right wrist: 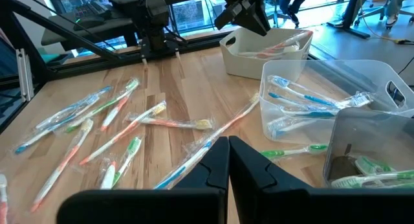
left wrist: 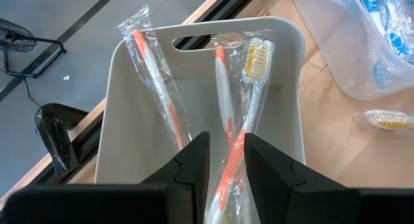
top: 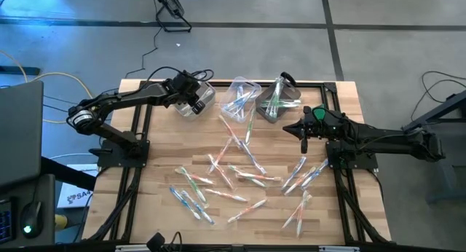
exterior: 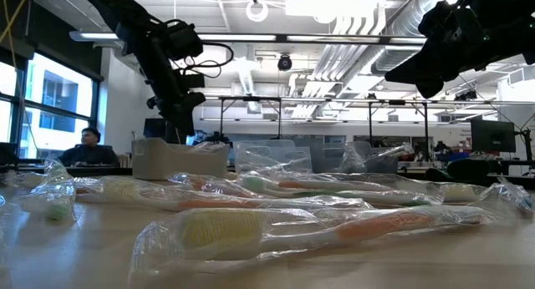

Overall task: Pick & Place Toothbrushes
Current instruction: Put the orange toothbrush into the white bin

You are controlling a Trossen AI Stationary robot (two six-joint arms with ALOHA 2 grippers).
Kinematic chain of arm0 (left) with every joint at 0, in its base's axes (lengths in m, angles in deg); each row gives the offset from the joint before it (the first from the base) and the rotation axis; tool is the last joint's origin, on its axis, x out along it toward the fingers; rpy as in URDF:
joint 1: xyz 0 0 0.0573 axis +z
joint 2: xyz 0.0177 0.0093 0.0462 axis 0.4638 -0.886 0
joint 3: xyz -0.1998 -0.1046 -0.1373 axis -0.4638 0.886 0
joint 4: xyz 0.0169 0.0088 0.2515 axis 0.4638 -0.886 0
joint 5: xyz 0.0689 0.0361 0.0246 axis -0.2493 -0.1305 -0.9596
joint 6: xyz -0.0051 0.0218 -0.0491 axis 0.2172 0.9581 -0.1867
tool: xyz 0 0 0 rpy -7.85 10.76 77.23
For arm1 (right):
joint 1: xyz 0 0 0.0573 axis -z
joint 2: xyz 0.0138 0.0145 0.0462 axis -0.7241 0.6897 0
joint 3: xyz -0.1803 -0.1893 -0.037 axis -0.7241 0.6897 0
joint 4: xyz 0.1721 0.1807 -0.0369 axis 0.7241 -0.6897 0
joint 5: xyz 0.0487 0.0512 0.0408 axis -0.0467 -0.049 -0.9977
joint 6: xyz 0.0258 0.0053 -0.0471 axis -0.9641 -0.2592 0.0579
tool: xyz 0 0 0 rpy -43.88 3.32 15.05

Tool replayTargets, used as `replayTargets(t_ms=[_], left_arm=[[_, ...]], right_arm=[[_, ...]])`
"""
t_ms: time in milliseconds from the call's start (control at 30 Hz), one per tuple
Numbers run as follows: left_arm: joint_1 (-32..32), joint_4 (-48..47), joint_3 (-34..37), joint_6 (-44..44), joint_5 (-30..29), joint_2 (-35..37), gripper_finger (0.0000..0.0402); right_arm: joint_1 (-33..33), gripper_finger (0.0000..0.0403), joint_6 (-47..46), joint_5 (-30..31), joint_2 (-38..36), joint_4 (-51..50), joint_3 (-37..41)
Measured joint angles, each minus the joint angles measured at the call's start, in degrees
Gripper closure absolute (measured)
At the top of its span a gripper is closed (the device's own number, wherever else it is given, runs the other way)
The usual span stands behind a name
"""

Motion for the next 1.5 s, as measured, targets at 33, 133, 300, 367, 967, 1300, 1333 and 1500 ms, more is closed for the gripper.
replayTargets(t_ms=[33, 133, 300, 367, 967, 1300, 1333, 1500], left_arm=[[0.0, 0.0, 0.0, 0.0, 0.0, 0.0, 0.0309], [0.0, 0.0, 0.0, 0.0, 1.1, 0.0, 0.0309], [0.0, 0.0, 0.0, 0.0, 2.9, 0.0, 0.0309], [0.0, 0.0, 0.0, 0.0, 3.0, 0.0, 0.0309], [-4.6, 0.1, -0.7, 0.0, 3.2, 6.3, 0.0309], [-8.0, 0.5, -0.7, 0.0, 3.1, 6.3, 0.0309], [-8.0, 1.0, -0.7, 0.0, 3.1, 6.3, 0.0309], [-8.0, 3.7, -0.7, 0.0, 3.8, 6.3, 0.0309]], right_arm=[[0.0, 0.0401, 0.0, 0.0, 0.0, 0.0, 0.0], [0.0, 0.0401, 0.0, 0.0, 0.0, 0.0, 0.0], [0.0, 0.0401, 0.0, 0.0, 0.0, 0.0, 0.0], [0.0, 0.0401, 0.0, 0.0, 0.0, 0.0, 0.0], [0.0, 0.0401, -0.2, 0.0, 0.0, 0.0, 0.0], [0.0, 0.0401, -0.2, 0.0, 0.0, 0.0, 0.0], [0.0, 0.0401, -0.2, 0.0, 0.0, 0.0, 0.0], [0.0, 0.0401, -0.2, 0.0, 0.0, 0.0, 0.0]])
